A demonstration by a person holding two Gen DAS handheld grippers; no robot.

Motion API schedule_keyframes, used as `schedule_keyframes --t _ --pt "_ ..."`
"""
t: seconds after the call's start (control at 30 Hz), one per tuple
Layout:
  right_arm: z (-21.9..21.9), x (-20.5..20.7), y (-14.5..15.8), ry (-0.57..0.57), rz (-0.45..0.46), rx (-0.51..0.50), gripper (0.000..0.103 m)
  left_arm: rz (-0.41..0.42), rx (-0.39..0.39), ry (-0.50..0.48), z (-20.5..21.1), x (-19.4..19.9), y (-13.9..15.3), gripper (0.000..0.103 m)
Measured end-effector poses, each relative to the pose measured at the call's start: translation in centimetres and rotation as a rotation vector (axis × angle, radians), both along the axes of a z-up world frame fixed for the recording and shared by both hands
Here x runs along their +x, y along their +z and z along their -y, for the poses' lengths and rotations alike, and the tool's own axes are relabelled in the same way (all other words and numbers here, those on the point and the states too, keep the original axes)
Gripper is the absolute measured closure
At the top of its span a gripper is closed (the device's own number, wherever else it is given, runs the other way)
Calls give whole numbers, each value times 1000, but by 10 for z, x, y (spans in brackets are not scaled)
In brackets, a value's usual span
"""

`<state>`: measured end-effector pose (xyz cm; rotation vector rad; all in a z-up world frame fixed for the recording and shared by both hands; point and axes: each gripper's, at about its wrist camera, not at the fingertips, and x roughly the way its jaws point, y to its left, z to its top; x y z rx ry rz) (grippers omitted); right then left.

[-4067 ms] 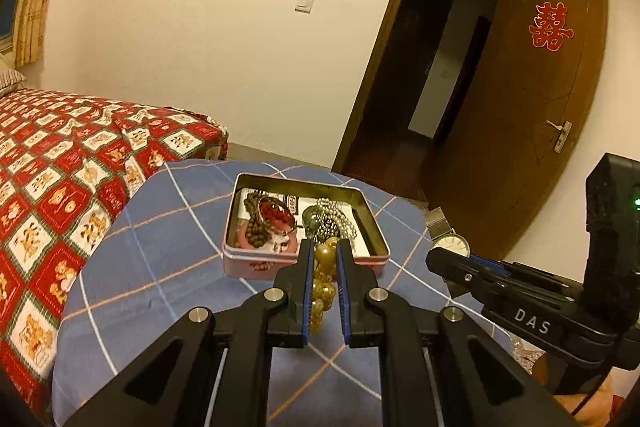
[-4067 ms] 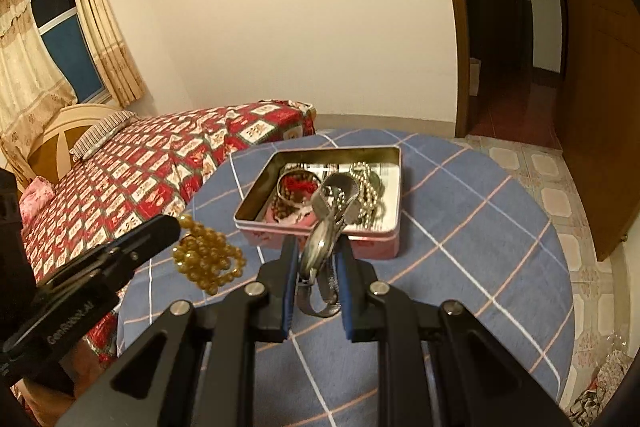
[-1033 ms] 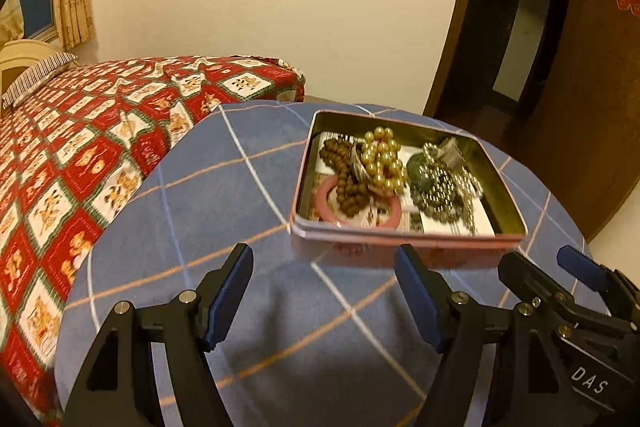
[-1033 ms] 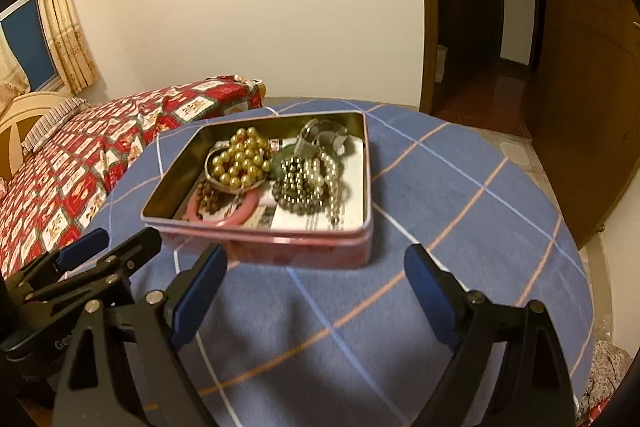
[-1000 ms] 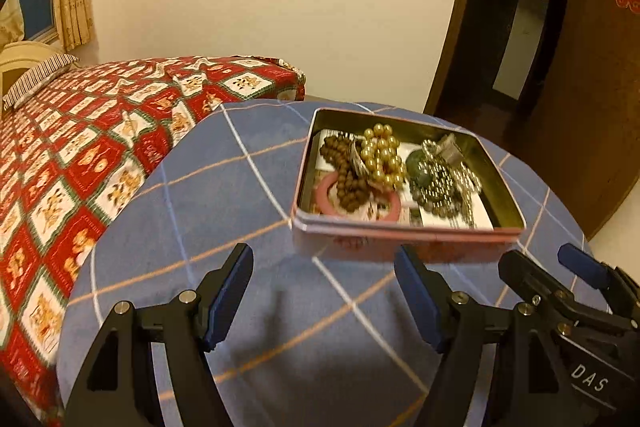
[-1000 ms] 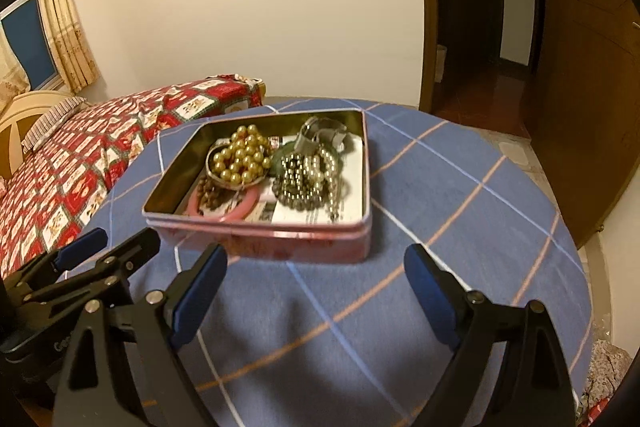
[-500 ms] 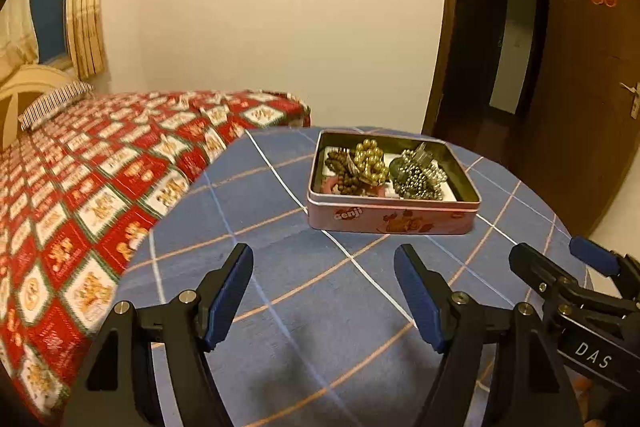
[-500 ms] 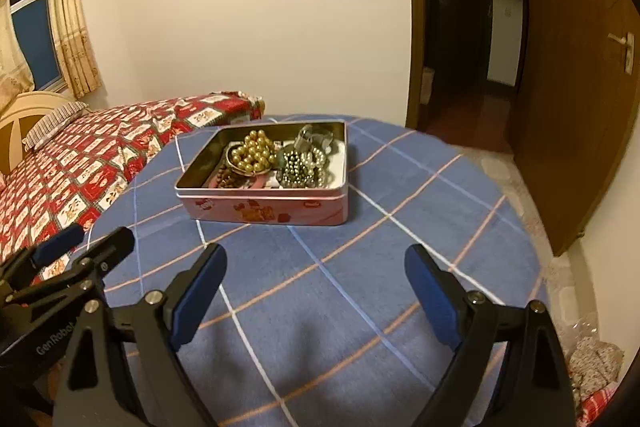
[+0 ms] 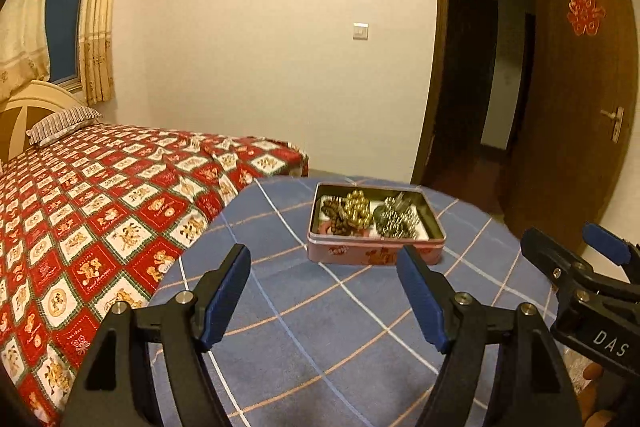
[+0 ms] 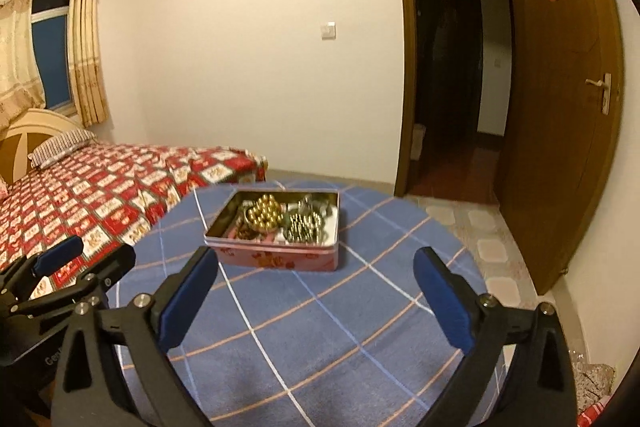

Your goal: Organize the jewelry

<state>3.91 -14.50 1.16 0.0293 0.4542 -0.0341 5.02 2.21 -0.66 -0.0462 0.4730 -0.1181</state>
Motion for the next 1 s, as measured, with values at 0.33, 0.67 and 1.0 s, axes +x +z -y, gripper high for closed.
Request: schedule_keyframes --t 0.33,0.67,1.0 --pt "-5 -16 25 3 92 20 0 97 5 24 -2 -20 25 17" --pt "-7 -20 41 -11 160 18 0 142 -39 27 -6 -27 39 14" --pt "-3 -23 42 -18 174 31 0 162 -28 33 -4 -31 44 13"
